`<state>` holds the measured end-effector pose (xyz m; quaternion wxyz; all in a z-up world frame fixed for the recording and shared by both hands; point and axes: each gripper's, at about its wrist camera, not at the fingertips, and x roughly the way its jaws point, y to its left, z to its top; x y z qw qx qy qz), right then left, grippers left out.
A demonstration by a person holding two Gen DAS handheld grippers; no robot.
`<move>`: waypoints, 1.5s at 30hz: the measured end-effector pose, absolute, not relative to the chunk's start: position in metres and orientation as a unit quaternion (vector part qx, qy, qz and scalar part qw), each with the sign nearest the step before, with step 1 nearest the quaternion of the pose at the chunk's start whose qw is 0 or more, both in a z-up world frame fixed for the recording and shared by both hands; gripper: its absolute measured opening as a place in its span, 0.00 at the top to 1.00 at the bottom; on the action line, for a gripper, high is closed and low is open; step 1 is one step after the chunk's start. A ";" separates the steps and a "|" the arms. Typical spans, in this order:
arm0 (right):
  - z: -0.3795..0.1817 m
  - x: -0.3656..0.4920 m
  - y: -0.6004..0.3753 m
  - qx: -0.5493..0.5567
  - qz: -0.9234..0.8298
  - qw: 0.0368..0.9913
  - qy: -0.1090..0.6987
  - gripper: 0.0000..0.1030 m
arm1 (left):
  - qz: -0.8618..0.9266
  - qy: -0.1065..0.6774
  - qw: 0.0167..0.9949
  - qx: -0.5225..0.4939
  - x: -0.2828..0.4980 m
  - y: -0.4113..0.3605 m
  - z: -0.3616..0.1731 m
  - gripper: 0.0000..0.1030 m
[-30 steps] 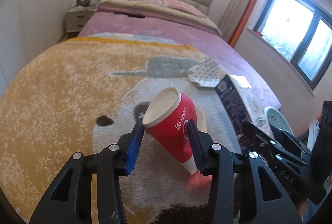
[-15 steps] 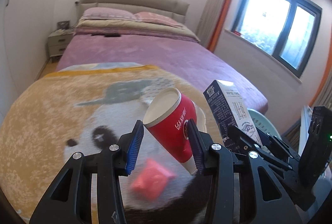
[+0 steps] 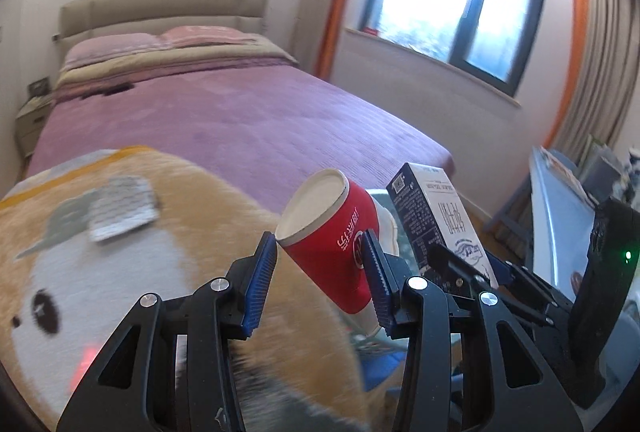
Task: Collect trash
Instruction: 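Carry the red cup and milk carton into the basket and open both grippers, then move both open grippers back to the rug toward the pink packet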
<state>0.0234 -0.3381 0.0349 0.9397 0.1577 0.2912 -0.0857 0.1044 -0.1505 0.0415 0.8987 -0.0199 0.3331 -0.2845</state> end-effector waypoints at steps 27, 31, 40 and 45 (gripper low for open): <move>-0.014 0.040 -0.400 0.234 -0.125 0.893 0.363 0.42 | -0.306 0.367 0.878 0.011 0.118 -0.218 0.001 0.38; 0.006 0.039 -0.379 0.217 -0.107 0.905 0.350 0.42 | -0.298 0.348 0.889 -0.003 0.107 -0.189 0.014 0.38; 0.050 0.048 -0.297 0.155 -0.032 0.931 0.328 0.42 | -0.243 0.312 0.918 -0.038 0.084 -0.096 0.043 0.38; 0.056 0.061 -0.247 0.127 0.016 0.934 0.334 0.42 | -0.194 0.312 0.929 -0.038 0.074 -0.036 0.043 0.32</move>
